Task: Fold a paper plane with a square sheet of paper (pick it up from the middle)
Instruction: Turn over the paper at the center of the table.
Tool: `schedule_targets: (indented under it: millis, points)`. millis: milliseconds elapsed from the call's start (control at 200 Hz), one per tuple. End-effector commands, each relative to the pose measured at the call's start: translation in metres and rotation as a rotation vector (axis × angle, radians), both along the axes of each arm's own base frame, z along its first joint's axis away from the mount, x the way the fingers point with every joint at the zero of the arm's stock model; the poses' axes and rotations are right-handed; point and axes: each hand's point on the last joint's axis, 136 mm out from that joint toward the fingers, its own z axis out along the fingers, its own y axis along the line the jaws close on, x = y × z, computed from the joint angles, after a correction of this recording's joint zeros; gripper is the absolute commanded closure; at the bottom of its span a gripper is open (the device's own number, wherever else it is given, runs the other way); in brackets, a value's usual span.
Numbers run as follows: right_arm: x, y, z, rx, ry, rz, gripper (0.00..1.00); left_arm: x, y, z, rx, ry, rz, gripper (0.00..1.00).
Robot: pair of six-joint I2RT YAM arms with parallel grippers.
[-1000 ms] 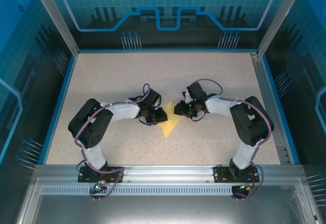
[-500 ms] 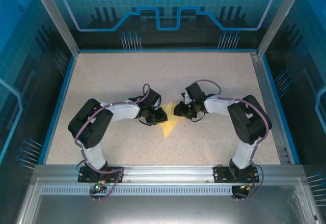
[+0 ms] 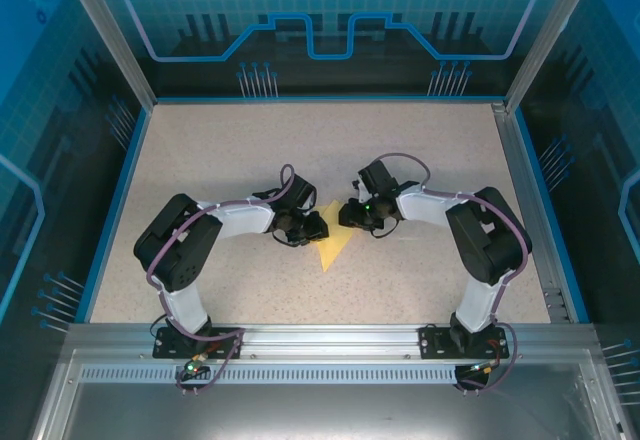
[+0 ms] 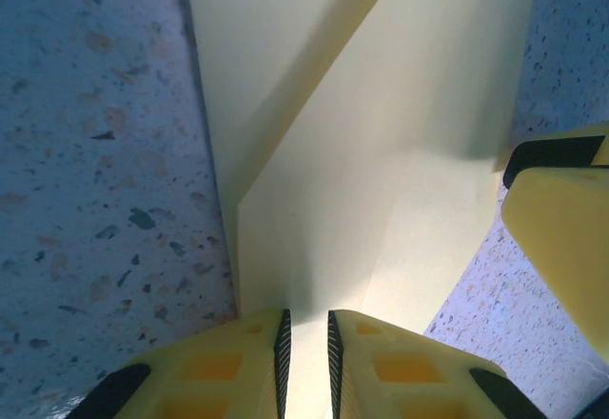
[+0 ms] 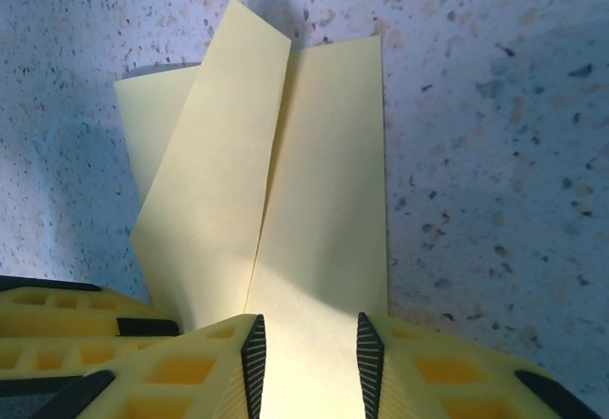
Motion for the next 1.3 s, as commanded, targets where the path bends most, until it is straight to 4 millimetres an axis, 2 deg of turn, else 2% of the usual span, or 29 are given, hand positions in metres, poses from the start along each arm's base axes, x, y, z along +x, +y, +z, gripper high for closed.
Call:
schedule_targets:
  millis: [0, 280, 470, 755, 1130, 1295]
  points:
    - [0.002, -0.001, 0.010, 0.006, -0.009, 0.006, 0.66, -0.005, 0.002, -0.005, 0.020, 0.002, -0.014, 0.79]
    - [-0.007, -0.013, -0.010, -0.103, 0.022, -0.003, 0.66, -0.005, 0.002, -0.004, 0.017, 0.000, -0.012, 0.79]
    - [-0.015, 0.000, -0.019, -0.072, 0.055, 0.023, 0.66, -0.004, 0.001, -0.004, 0.016, -0.001, -0.011, 0.79]
    - [-0.015, 0.028, 0.004, 0.095, 0.032, 0.042, 0.68, -0.004, 0.002, -0.004, 0.018, 0.001, -0.011, 0.79]
    - [-0.012, 0.036, 0.016, 0.172, 0.023, 0.035, 0.65, -0.003, 0.002, -0.001, 0.016, -0.006, -0.010, 0.79]
    - [-0.009, 0.030, 0.012, 0.180, 0.009, -0.038, 0.64, -0.003, 0.003, 0.001, 0.018, -0.016, -0.002, 0.80]
